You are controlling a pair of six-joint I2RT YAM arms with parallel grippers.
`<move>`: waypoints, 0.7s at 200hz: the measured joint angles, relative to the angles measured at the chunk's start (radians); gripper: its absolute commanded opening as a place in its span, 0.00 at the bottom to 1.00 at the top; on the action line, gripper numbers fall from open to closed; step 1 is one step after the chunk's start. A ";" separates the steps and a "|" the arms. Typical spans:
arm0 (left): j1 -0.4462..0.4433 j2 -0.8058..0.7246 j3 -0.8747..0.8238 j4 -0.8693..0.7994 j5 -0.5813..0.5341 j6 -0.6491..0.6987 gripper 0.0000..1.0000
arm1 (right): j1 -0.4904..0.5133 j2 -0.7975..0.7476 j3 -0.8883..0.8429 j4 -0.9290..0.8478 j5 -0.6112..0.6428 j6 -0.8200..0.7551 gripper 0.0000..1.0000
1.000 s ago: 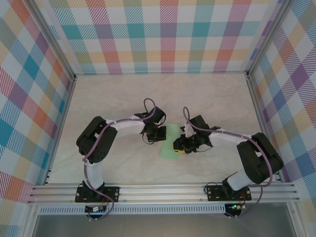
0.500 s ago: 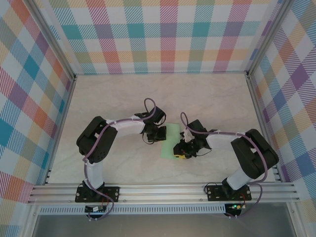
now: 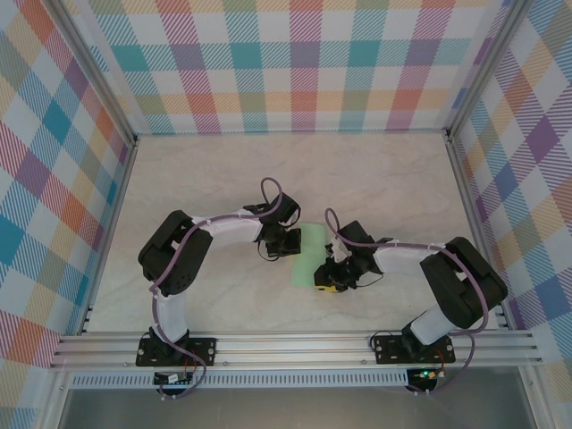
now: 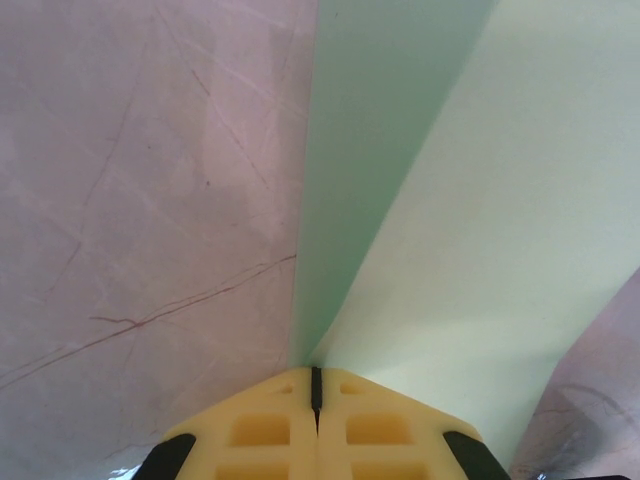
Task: Fold a paper plane with a square sheet of paper (pick it up from the middle)
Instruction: Fold the square sheet of paper in half at the center of the table.
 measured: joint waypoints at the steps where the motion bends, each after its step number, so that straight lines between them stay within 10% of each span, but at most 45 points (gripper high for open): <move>1: 0.000 0.000 0.000 0.000 0.000 0.000 0.00 | 0.000 0.000 0.000 0.000 0.000 0.000 0.28; 140: 0.000 0.006 0.009 -0.010 0.003 0.004 0.00 | -0.050 0.098 0.166 0.012 0.135 -0.011 0.28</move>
